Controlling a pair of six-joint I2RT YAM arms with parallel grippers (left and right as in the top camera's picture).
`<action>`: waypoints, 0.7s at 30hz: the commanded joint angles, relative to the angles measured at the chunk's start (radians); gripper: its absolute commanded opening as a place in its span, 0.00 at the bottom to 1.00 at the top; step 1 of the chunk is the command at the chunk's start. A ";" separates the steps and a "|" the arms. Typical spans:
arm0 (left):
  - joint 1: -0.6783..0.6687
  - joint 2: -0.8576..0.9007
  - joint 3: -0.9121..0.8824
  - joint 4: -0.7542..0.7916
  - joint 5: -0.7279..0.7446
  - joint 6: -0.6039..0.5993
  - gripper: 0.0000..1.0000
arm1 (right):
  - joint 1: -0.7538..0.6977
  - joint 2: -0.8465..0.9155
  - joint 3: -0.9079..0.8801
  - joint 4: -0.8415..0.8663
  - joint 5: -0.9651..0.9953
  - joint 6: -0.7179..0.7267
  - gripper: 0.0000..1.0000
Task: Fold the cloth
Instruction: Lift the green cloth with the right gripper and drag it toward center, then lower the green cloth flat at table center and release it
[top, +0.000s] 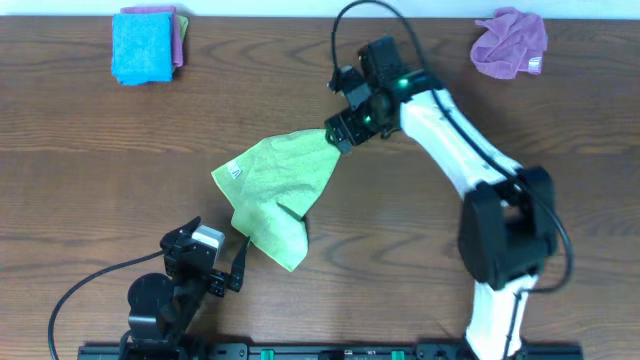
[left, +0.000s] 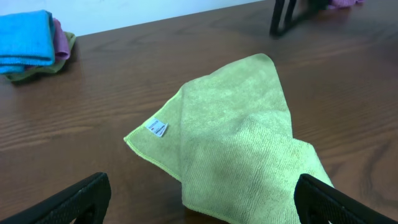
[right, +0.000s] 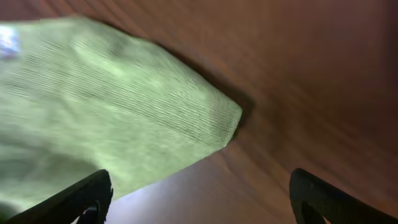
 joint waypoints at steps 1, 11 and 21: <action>-0.003 -0.006 -0.021 -0.005 -0.003 0.014 0.95 | -0.002 0.042 0.005 0.010 0.004 -0.023 0.90; -0.003 -0.006 -0.021 -0.005 -0.003 0.014 0.95 | -0.012 0.113 0.005 0.074 -0.045 -0.068 0.88; -0.003 -0.006 -0.021 -0.005 -0.003 0.014 0.95 | -0.021 0.161 0.005 0.111 -0.116 -0.068 0.73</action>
